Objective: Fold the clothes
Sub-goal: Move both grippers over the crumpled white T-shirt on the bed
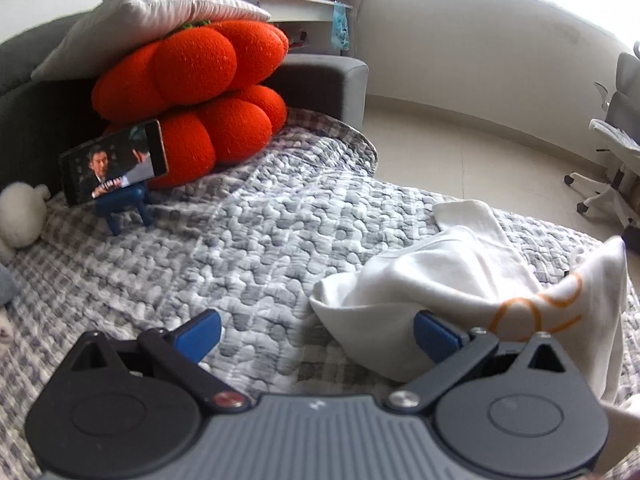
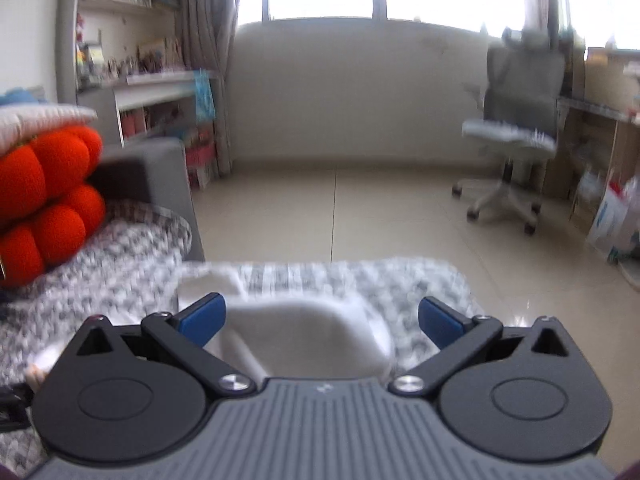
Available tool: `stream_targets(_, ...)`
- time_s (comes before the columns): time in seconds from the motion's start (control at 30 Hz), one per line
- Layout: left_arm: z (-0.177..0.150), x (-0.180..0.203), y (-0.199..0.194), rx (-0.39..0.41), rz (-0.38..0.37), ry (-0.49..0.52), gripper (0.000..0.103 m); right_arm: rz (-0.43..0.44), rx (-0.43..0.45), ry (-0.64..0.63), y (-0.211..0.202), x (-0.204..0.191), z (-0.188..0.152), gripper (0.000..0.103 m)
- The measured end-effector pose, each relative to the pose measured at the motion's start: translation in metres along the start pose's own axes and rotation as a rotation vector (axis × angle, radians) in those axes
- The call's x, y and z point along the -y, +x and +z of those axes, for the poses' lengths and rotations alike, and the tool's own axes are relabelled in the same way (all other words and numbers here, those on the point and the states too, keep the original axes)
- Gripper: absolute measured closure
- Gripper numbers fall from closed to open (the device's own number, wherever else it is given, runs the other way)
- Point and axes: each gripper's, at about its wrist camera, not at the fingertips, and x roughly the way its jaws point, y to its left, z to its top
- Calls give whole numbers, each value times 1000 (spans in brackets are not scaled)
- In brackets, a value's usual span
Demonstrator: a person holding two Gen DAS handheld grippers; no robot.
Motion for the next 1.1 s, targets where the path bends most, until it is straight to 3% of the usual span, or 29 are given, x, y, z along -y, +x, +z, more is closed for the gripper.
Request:
stream_targets(0.17, 6, -17, 3, -68, -86, -84, 0, 48, 13, 86, -1, 9, 3, 0)
stream_targets(0.27, 3, -17, -6, -73, -109, -111, 0, 35, -66, 65, 12, 4, -1, 0)
stream_targets(0.6, -5, 1, -9, -80, -168, -44, 0, 81, -291, -41, 34, -19, -29, 0)
stream_targets(0.73, -8, 0, 7, -166, -211, -79, 0, 93, -309, -41, 34, -14, -32, 0)
stream_targets(1.1, -20, 3, 14, -200, -197, -62, 0, 102, -285, -13, 29, -6, -29, 0)
